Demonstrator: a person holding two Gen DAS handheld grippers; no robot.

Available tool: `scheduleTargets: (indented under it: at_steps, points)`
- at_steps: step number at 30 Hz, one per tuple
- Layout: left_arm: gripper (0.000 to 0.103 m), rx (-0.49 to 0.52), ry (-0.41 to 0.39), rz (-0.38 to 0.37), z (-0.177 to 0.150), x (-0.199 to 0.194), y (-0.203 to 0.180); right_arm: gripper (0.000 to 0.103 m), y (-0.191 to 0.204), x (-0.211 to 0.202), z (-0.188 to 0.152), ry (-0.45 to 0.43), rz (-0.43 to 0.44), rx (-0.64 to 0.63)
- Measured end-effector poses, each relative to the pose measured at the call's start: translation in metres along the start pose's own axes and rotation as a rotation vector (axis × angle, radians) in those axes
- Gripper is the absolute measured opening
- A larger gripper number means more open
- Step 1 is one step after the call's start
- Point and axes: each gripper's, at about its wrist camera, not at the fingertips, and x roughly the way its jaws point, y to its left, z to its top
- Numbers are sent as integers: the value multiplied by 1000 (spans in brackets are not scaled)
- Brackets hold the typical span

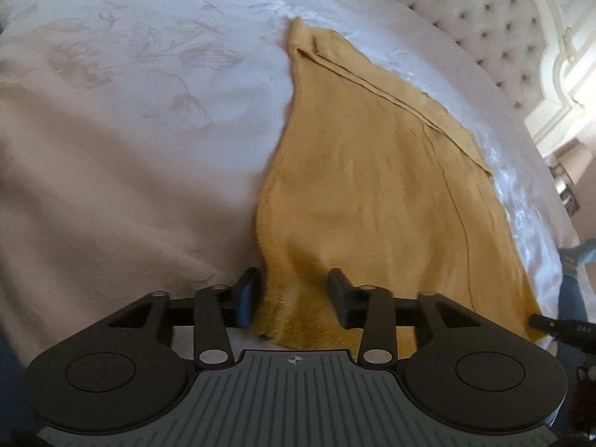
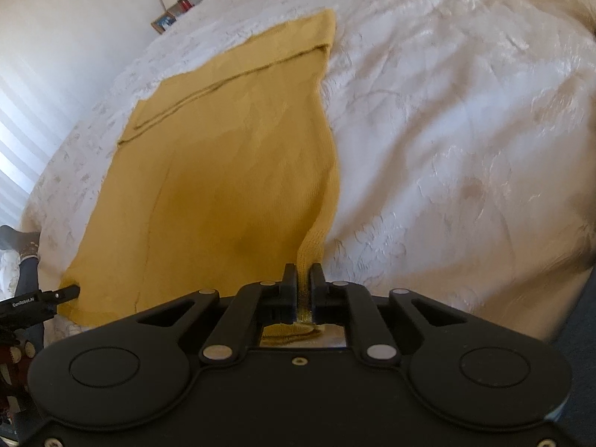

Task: Fold small clothes
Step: 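Grasp the hem with the left gripper while the right gripper holds it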

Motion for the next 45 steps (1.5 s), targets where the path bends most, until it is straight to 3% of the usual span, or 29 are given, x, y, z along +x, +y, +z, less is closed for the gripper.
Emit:
scheduleTargets:
  at_steps: [6,8,10,11,12,13,14,15,21,26,38,40,43,44,45]
  points:
    - [48,29,-5,-9,0,8,-2,22,-1,9,0,41,-23,12]
    - [47,37,-9,-13,-1,8,-3,33,-1,10,-1,49,-15,15]
    - [37,43,-9,-12,-1,7,-3,36,0,12,-1,57,-11,11]
    - [16,39,-6,-17,0,7,-2,36,0,13,-1,62,-12,7]
    - [7,23,3,-30,0,8,0,36,0,14,-1,65,-12,4]
    - [7,1,8,-47,-1,8,2,34,0,14,-1,67,-8,2]
    - [7,-8,2,-54,-1,7,3,19,0,13,-1,64,-6,-1]
    - [6,-7,-8,-62,0,5,2,11,1,11,-1,53,4,-4]
    - [6,-55,-128,-178,20,-20,-6,11,4,-13,12,-80,100,13]
    - [6,-62,-216,-219,53,-31,-16,11,10,-24,40,-195,174,25]
    - [6,-59,-341,-210,108,-30,-23,11,9,-9,91,-278,207,50]
    - [6,-60,-339,-204,117,-27,-24,11,10,-4,100,-277,206,44]
    - [9,-64,-275,-208,122,-18,-22,11,12,2,106,-267,200,31]
    - [13,-61,-251,-205,120,-15,-21,11,12,3,105,-263,199,28]
    - [30,-57,-228,-195,116,-12,-20,11,12,3,103,-258,194,26]
